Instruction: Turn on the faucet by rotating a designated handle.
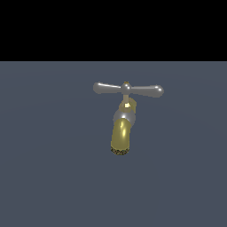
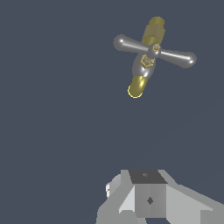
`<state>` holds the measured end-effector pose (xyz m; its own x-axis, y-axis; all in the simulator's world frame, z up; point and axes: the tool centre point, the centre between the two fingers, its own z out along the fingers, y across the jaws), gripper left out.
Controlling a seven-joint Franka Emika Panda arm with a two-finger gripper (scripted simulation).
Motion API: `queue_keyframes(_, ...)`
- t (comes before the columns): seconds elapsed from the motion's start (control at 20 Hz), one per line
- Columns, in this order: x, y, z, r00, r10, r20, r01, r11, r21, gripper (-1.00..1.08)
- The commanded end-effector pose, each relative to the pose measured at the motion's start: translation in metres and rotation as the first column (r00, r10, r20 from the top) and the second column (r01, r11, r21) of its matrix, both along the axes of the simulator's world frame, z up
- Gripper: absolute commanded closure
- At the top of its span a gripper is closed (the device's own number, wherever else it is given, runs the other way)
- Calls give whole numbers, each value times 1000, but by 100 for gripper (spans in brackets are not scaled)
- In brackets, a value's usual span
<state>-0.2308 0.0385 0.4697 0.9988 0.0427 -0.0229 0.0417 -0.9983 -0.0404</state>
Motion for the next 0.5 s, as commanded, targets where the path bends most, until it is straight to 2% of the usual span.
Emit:
queue_keyframes(0.0,10,2,-3,999,-41,-8,41,999,18,108)
queue_keyframes(0.25,35,6,-14,988,-151,-34,153,986,59,108)
queue_keyframes(0.45,58,10,-25,964,-257,-66,262,961,85,108)
